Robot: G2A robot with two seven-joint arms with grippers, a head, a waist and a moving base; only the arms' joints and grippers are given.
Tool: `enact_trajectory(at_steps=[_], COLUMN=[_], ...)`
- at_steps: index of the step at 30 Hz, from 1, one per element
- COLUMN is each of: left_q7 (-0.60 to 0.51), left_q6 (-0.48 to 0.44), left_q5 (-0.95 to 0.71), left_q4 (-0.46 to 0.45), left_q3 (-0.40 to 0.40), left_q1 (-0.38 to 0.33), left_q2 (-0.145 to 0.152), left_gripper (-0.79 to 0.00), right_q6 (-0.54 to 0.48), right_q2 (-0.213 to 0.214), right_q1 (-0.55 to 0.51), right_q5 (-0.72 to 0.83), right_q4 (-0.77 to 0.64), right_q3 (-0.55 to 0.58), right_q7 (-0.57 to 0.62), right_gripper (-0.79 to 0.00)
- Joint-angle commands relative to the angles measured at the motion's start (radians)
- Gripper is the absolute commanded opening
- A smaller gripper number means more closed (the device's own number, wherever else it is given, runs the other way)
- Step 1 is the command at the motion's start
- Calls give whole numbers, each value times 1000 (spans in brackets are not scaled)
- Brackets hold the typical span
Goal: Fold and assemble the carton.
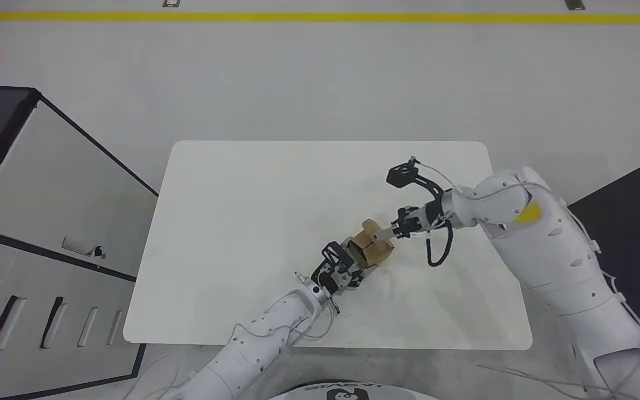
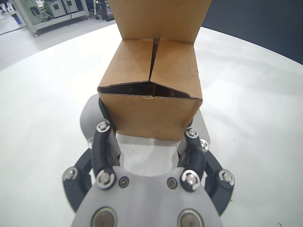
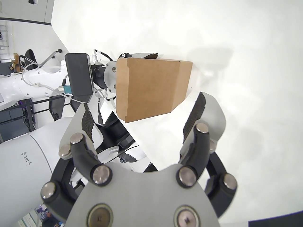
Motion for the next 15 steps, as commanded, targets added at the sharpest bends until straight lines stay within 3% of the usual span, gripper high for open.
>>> enact_trajectory(at_steps=[1,3,4,15], left_q7=[0,1,0,14], left_q6=[2,3,5,7], left_q5=[2,2,3,0], left_q4=[-1,-2,-2,-6], left_q3=[-1,-2,-3,-12], left_q1=[1,2,3,15], left_q2=[0,0,0,2], left_gripper=[-646,-711,-782,-785], right_q6=[15,27,32,24], right_q2=[3,6,7,7], right_q1=[1,2,8,5], right_q5=[-19,-28,-54,-92], right_q4=[-25,-45,-57,-81], right_q3=[6,7,4,-14], right_q7=[10,26,42,23], right_gripper=[-785,-785,-785,-785])
